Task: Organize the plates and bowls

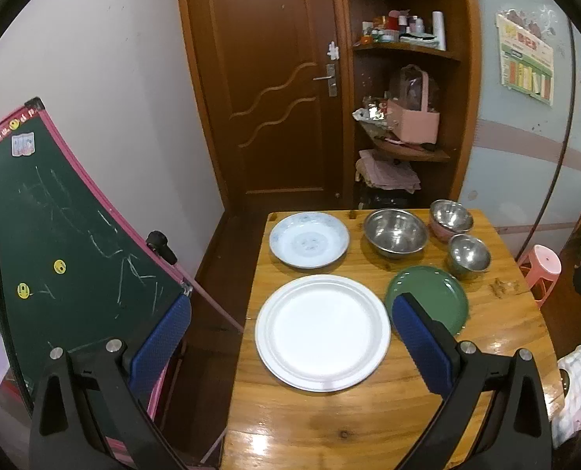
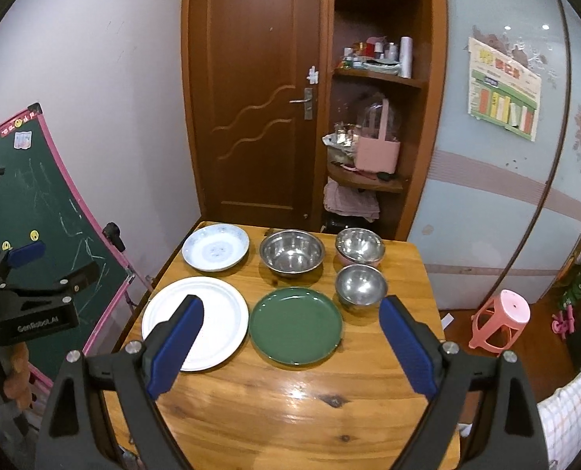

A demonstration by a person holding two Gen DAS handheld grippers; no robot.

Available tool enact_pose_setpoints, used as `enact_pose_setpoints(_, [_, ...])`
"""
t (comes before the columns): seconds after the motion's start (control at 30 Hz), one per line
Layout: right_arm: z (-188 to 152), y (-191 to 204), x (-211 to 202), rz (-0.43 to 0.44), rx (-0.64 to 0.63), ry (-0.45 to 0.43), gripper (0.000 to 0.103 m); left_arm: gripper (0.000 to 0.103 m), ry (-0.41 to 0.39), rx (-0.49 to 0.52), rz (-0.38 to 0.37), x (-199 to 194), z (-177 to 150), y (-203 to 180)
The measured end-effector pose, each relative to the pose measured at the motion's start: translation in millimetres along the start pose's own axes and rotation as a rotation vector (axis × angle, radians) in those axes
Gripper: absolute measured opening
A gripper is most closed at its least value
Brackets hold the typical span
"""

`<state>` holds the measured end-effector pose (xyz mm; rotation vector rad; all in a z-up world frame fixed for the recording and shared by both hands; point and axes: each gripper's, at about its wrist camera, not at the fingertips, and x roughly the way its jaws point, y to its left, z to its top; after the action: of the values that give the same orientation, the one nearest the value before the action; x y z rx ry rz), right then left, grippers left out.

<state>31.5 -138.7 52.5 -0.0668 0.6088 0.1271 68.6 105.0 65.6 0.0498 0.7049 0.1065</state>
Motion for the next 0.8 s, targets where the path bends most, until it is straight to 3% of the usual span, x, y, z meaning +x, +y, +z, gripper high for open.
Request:
enact_pose_setpoints(0.23, [10.5,12.7,39.8,0.05,0.016,0.085,0.091,0.102,0.05,-0.015,0.028,45.0,0.4,30.1])
enact_pose_setpoints(0.47, [3.6,29.9,94.6,0.102,0.038,0.207,0.082,0.102,0.12,-0.009,0.03,104.5,-16.5,50.5])
enact_pose_setpoints(0.6, [-9.1,41.2,131.4,0.142,0.047,0.302,0.068,0.102,0.193,-0.013,0.0,143.6,-34.2,63.1])
enact_pose_setpoints(0.8, [-36.6,54.7,187.3,0.204,0.083,0.438,0.058,0.102,0.277,-0.049,-0.027,197.9,-56.2,82.9])
